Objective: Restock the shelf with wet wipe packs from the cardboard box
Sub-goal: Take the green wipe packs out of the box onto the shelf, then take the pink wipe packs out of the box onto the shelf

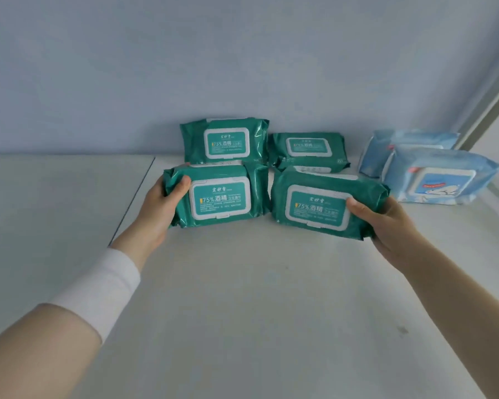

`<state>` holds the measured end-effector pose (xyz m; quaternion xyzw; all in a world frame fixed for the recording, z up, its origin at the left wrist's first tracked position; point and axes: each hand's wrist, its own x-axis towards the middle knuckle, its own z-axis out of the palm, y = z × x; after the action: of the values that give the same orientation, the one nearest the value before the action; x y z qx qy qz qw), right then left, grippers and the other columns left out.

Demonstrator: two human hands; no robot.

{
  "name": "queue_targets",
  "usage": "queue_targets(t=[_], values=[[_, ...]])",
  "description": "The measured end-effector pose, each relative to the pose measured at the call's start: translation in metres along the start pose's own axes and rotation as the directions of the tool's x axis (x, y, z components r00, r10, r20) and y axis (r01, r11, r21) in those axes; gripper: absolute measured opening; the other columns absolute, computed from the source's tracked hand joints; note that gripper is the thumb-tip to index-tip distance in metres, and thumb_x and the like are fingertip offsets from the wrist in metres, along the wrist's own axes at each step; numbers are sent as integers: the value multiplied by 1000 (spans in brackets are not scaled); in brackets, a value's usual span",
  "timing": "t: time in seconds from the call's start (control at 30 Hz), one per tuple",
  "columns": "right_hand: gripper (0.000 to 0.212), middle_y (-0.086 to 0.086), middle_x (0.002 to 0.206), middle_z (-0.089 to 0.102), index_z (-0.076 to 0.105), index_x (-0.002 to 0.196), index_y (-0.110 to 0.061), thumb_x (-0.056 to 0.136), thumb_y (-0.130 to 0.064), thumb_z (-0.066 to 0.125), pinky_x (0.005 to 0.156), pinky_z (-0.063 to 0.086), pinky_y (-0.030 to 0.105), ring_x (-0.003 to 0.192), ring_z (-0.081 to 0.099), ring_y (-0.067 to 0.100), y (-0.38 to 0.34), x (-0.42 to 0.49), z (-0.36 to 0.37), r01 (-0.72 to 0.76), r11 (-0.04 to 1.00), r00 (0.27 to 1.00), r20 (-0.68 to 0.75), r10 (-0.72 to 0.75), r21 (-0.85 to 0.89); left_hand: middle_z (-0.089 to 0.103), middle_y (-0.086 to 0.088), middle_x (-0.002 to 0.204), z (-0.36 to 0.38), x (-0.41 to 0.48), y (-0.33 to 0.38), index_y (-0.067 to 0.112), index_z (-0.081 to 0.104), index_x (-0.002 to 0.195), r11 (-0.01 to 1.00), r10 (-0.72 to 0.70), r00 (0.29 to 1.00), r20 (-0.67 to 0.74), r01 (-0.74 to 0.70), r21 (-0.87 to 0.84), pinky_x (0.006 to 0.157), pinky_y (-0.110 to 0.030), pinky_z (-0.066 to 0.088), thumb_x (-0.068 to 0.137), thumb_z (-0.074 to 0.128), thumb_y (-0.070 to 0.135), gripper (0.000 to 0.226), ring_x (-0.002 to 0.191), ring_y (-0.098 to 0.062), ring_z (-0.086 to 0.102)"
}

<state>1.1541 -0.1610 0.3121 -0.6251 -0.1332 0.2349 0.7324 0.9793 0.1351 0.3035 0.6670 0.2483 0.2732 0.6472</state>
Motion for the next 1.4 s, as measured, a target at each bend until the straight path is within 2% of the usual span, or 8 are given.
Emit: queue_targets(t=[0.27, 0.5, 0.6, 0.73, 0.87, 1.03, 1.17, 1.4], values=[[24, -7, 96, 67, 59, 103, -24, 81, -27, 69, 76, 54, 25, 85, 65, 10, 16, 90, 18, 53, 950, 933, -324, -157, -308, 59, 21, 102, 4, 99, -5, 31, 50, 122, 941, 183, 980, 77, -197, 274, 64, 5, 40, 93, 51, 25, 29, 83, 19, 58], [70, -4, 121, 57, 37, 137, -18, 78, -35, 71, 89, 44, 25, 108, 55, 13, 16, 93, 34, 24, 853, 850, -438, -292, -522, 48, -14, 130, 14, 101, -16, 2, 36, 136, 899, 214, 971, -109, -152, 411, 97, -19, 37, 88, 60, 21, 57, 118, -23, 47], [92, 5, 147, 35, 12, 148, -16, 80, -39, 68, 110, 29, 35, 135, 33, 21, 12, 72, 35, -53, 706, 885, -362, -295, -706, 30, -22, 143, 26, 78, -2, -1, 22, 143, 729, 348, 922, -172, -151, 667, 111, -33, 13, 87, 60, 25, 72, 135, -35, 24], [86, 11, 152, 22, 9, 149, -14, 85, -40, 61, 112, 21, 37, 141, 21, 25, -1, 18, 26, -66, 492, 935, -225, -273, -868, 19, -24, 149, 69, 27, 29, 2, 34, 139, 305, 505, 831, 235, -426, 852, 114, -41, 10, 87, 59, 20, 61, 139, -40, 17], [74, 8, 153, 20, 17, 147, -19, 88, -44, 54, 111, 24, 40, 140, 22, 27, -26, -60, -17, -18, 138, 991, -35, -126, -990, 24, -14, 151, 150, -42, 67, 8, 37, 138, -74, 181, 701, 690, -690, 720, 115, -39, 17, 92, 50, 26, 52, 140, -29, 18], [66, 8, 150, 28, 28, 144, -25, 88, -54, 47, 109, 30, 43, 138, 26, 28, -46, -193, -114, -158, -97, 983, -166, 74, -983, 41, -6, 143, 279, -177, 107, 17, 38, 139, -78, -370, 537, 758, -831, 551, 103, -33, 32, 92, 46, 44, 55, 130, -26, 38], [63, 9, 139, 44, 36, 141, -15, 90, -52, 44, 103, 39, 38, 126, 43, 28, -43, -312, -211, -274, -133, 928, -298, 221, -952, 46, -2, 141, 380, -291, 105, 16, 43, 136, -86, -543, 328, 773, -937, 337, 106, -32, 34, 92, 46, 46, 53, 127, -24, 45], [62, 10, 144, 41, 39, 139, -8, 92, -48, 43, 108, 30, 35, 132, 39, 26, 0, -497, -348, -646, -102, 623, -600, 502, -757, 52, -5, 134, 506, -463, 38, 14, 48, 132, 9, -748, -31, 663, -999, -36, 106, -41, 36, 92, 45, 45, 51, 121, -25, 48]])
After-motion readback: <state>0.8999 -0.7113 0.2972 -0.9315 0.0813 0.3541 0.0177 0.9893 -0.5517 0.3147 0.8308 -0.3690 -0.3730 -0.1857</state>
